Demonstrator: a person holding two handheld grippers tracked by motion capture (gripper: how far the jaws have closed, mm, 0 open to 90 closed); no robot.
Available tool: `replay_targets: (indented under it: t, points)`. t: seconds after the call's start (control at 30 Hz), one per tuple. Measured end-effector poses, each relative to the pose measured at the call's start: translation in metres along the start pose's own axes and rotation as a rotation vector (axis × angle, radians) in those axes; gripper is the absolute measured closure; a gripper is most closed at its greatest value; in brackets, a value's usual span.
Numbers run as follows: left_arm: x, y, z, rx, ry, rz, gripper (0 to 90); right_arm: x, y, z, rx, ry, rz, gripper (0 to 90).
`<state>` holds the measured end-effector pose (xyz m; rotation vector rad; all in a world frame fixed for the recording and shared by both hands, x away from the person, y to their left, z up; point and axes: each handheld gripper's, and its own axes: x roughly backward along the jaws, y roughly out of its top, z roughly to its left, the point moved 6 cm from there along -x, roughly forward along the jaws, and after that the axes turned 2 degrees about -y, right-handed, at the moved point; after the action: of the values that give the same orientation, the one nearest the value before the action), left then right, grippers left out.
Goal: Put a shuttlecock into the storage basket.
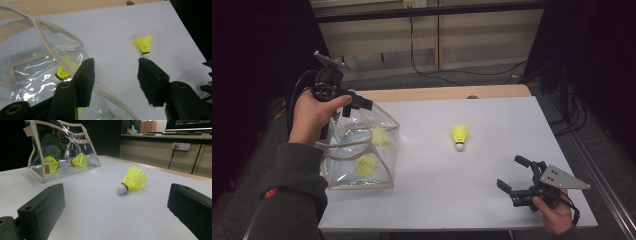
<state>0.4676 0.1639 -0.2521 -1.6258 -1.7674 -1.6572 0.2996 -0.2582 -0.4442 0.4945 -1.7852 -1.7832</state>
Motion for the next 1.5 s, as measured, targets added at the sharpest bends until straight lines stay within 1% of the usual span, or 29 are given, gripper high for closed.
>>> replay_targets:
  t: [0.07,0.1,0.13,0.2,0.27,0.33,0.43,0.47,0.7,0.93,1.07,1.37,1.5]
  points:
    - [-0.002,0.001,-0.006,-0.015,-0.015,0.001,41.1,0.0,0.0,0.0,-0.001,0.0,0.001,1.0]
    - [-0.005,0.001,-0.009,-0.015,-0.023,-0.003,40.5,0.0,0.0,0.0,-0.002,-0.001,0.002,1.0]
    - [-0.006,0.001,-0.011,-0.021,-0.026,0.0,40.2,0.0,0.0,0.0,0.0,0.0,0.001,1.0]
    - [-0.01,0.001,-0.017,-0.048,-0.029,0.008,38.0,0.0,0.0,0.001,-0.003,0.002,0.001,1.0]
    - [-0.013,0.001,-0.022,-0.053,-0.039,0.013,35.3,0.0,0.001,0.001,-0.003,0.003,-0.001,1.0]
    - [-0.016,0.001,-0.027,-0.071,-0.04,0.014,31.7,0.001,0.001,0.0,-0.003,0.003,0.0,1.0]
    - [-0.019,0.001,-0.034,-0.088,-0.055,0.024,31.0,0.001,0.001,0.0,-0.004,0.002,0.0,1.0]
    - [-0.021,0.002,-0.037,-0.091,-0.051,0.021,29.8,0.001,0.001,0.0,-0.003,0.002,-0.001,1.0]
    - [-0.029,0.002,-0.053,-0.13,-0.074,0.026,25.8,0.0,0.001,0.001,-0.002,0.004,0.001,1.0]
    - [-0.035,0.001,-0.059,-0.144,-0.08,0.028,24.4,0.001,0.001,0.0,0.003,0.004,-0.005,1.0]
    - [-0.037,0.001,-0.062,-0.141,-0.086,0.021,22.8,0.001,0.001,0.0,-0.001,0.003,-0.003,1.0]
    - [-0.045,-0.002,-0.067,-0.153,-0.096,0.028,20.6,0.0,0.001,0.001,0.001,0.004,-0.003,1.0]
    - [-0.048,-0.003,-0.07,-0.152,-0.099,0.029,19.6,0.001,0.001,0.0,0.002,0.003,-0.005,1.0]
